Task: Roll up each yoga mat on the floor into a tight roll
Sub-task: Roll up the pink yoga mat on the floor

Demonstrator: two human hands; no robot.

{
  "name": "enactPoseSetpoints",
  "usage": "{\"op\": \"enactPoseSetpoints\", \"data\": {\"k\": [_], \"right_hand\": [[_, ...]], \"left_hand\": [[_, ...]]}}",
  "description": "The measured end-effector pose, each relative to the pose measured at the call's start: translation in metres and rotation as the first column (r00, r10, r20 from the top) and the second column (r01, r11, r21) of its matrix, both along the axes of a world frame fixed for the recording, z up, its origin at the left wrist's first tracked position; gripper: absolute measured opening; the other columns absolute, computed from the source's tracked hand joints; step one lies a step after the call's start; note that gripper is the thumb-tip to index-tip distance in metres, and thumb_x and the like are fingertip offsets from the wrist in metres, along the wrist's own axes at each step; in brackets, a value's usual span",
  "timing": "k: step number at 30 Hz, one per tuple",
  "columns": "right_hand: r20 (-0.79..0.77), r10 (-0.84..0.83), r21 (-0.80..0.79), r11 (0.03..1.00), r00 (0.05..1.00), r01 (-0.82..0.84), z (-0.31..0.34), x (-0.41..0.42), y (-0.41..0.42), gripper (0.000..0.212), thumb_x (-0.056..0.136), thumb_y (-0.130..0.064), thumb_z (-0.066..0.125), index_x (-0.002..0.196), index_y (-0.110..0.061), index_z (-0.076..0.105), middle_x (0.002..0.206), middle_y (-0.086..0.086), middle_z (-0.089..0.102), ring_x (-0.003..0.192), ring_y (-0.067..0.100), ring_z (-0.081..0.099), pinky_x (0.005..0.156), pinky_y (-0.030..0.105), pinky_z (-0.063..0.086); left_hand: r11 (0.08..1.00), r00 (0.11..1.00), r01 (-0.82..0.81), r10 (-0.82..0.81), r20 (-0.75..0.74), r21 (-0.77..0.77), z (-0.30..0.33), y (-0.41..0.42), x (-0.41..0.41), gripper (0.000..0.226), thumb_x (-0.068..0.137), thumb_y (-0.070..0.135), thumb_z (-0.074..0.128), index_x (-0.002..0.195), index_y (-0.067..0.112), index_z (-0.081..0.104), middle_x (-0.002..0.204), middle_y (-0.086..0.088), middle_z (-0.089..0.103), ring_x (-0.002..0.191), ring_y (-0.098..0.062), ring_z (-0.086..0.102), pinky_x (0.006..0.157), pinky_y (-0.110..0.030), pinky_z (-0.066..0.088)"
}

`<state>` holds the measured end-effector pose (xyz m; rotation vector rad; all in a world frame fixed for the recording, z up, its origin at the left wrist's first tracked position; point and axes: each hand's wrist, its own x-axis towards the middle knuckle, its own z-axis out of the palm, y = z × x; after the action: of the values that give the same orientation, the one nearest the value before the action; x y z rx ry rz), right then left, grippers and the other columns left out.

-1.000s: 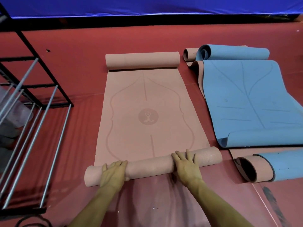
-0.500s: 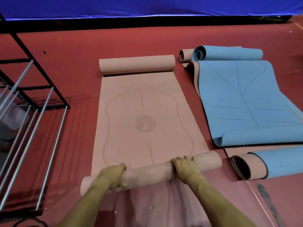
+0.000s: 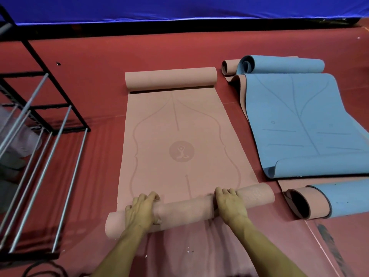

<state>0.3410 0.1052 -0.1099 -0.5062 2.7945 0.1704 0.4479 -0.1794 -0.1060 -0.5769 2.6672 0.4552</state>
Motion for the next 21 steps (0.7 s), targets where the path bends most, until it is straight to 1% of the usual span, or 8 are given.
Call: {"op": "enactPoseSetpoints", "data": {"k": [5, 9, 11, 13, 15, 17, 19, 21], "right_hand": [[0.039, -0.006, -0.012, 1.000, 0.999, 0.006, -0.004, -0.007, -0.005, 0.029, 0.096, -0.016, 0.054, 0.124, -0.021, 0.054, 0.132, 0.002, 0.059, 0.123, 0.030, 0.049, 0.104, 0.042, 0.040], [-0.034, 0.007, 0.012, 1.000, 0.999, -0.007, -0.001, -0.009, -0.006, 0.029, 0.098, -0.019, 0.054, 0.125, -0.024, 0.063, 0.128, 0.005, 0.052, 0.115, 0.030, 0.047, 0.097, 0.040, 0.045], [-0.023, 0.028, -0.019, 0.999, 0.999, -0.029, -0.002, -0.008, -0.005, 0.031, 0.097, -0.016, 0.054, 0.126, -0.023, 0.062, 0.125, 0.004, 0.056, 0.114, 0.030, 0.049, 0.096, 0.039, 0.047], [-0.041, -0.002, -0.084, 0.996, 0.999, -0.001, -0.001, -0.006, -0.005, 0.031, 0.093, -0.013, 0.062, 0.122, -0.021, 0.061, 0.116, 0.004, 0.062, 0.109, 0.029, 0.052, 0.093, 0.041, 0.050], [-0.026, -0.017, -0.112, 0.994, 1.000, 0.014, 0.000, -0.007, -0.005, 0.028, 0.092, -0.017, 0.066, 0.119, -0.019, 0.059, 0.112, 0.002, 0.065, 0.106, 0.028, 0.053, 0.091, 0.040, 0.049], [0.020, 0.008, -0.133, 0.991, 1.000, -0.006, -0.001, -0.010, -0.004, 0.028, 0.094, -0.025, 0.064, 0.122, -0.021, 0.058, 0.119, -0.001, 0.065, 0.111, 0.026, 0.052, 0.095, 0.036, 0.046], [0.058, 0.015, -0.159, 0.987, 0.998, -0.006, 0.000, -0.013, -0.002, 0.033, 0.095, -0.031, 0.062, 0.128, -0.025, 0.059, 0.130, -0.005, 0.063, 0.118, 0.025, 0.048, 0.100, 0.034, 0.043], [0.094, -0.026, -0.133, 0.990, 0.995, 0.039, 0.001, -0.014, -0.003, 0.041, 0.096, -0.036, 0.060, 0.136, -0.033, 0.058, 0.146, -0.002, 0.051, 0.128, 0.029, 0.042, 0.111, 0.041, 0.038]], "left_hand": [[1.000, 0.999, -0.001, -0.001, -0.040, -0.027, -0.001, 0.006, -0.001, 0.056, 0.071, 0.045, 0.088, 0.115, 0.042, 0.054, 0.116, 0.017, 0.056, 0.118, -0.012, 0.049, 0.087, -0.034, 0.033], [1.000, 1.000, 0.008, -0.008, -0.002, -0.007, 0.002, 0.002, -0.012, 0.045, 0.074, 0.033, 0.085, 0.113, 0.038, 0.063, 0.114, 0.014, 0.068, 0.119, -0.015, 0.056, 0.084, -0.036, 0.032], [0.998, 0.998, 0.045, -0.043, 0.046, -0.034, 0.003, 0.002, -0.017, 0.042, 0.080, 0.031, 0.083, 0.117, 0.037, 0.065, 0.119, 0.011, 0.067, 0.123, -0.018, 0.052, 0.086, -0.036, 0.032], [0.992, 0.994, 0.093, -0.088, 0.061, -0.086, 0.002, 0.003, -0.020, 0.041, 0.084, 0.033, 0.080, 0.123, 0.039, 0.066, 0.126, 0.009, 0.059, 0.126, -0.019, 0.045, 0.091, -0.037, 0.034], [0.988, 0.993, 0.110, -0.104, 0.063, -0.105, 0.003, 0.004, -0.022, 0.043, 0.087, 0.033, 0.077, 0.128, 0.040, 0.065, 0.128, 0.008, 0.056, 0.126, -0.020, 0.046, 0.094, -0.037, 0.036], [0.989, 0.994, 0.101, -0.098, 0.038, -0.109, 0.004, 0.003, -0.022, 0.044, 0.087, 0.027, 0.075, 0.128, 0.041, 0.064, 0.126, 0.011, 0.062, 0.124, -0.020, 0.052, 0.092, -0.037, 0.038], [0.993, 0.998, 0.062, -0.062, -0.003, -0.101, 0.005, 0.004, -0.022, 0.042, 0.085, 0.022, 0.072, 0.121, 0.039, 0.060, 0.117, 0.010, 0.068, 0.118, -0.022, 0.059, 0.086, -0.036, 0.041], [0.996, 0.999, 0.035, -0.036, -0.010, -0.079, 0.005, 0.005, -0.021, 0.038, 0.084, 0.017, 0.067, 0.116, 0.037, 0.060, 0.112, 0.007, 0.069, 0.116, -0.024, 0.060, 0.082, -0.035, 0.040]]}}
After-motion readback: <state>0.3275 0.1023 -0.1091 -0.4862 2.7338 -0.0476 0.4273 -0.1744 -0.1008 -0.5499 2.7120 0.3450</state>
